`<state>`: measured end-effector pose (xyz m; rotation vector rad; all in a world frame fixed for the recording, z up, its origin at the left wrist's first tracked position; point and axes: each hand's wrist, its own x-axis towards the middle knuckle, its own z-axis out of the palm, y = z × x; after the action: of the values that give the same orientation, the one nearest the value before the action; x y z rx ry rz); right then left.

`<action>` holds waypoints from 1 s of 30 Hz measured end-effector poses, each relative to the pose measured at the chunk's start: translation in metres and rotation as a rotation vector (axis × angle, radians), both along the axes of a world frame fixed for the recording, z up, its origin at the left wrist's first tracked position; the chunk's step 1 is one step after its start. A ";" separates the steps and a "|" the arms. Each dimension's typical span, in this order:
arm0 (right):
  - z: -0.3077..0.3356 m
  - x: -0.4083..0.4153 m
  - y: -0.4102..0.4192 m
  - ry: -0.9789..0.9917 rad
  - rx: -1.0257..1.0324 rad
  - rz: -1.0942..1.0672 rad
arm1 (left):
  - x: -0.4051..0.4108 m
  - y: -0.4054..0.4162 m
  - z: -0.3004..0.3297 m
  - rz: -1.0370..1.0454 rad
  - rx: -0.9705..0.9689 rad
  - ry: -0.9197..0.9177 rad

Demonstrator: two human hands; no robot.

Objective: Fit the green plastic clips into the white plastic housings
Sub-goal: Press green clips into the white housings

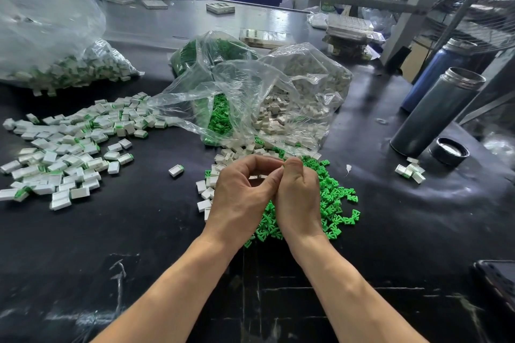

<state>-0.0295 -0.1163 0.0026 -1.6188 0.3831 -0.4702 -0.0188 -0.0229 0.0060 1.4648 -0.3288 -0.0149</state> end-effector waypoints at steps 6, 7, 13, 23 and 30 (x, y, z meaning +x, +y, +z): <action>-0.001 0.000 0.000 -0.020 0.016 0.020 | -0.002 0.001 0.001 0.004 0.006 -0.014; -0.002 0.000 0.000 -0.020 0.012 0.026 | -0.002 0.001 0.001 0.003 0.006 -0.012; -0.003 -0.001 -0.001 0.006 0.006 0.048 | 0.001 0.001 0.000 0.028 0.013 -0.006; -0.002 -0.009 -0.027 -0.157 -0.195 0.169 | 0.010 0.015 0.001 0.116 0.065 -0.023; -0.005 -0.008 -0.029 -0.079 -0.179 0.136 | 0.011 0.017 -0.002 0.115 0.266 -0.122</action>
<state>-0.0371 -0.1450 -0.0023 -1.7799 0.1737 -0.4742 -0.0080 -0.0063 0.0035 1.7512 -0.3511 0.1278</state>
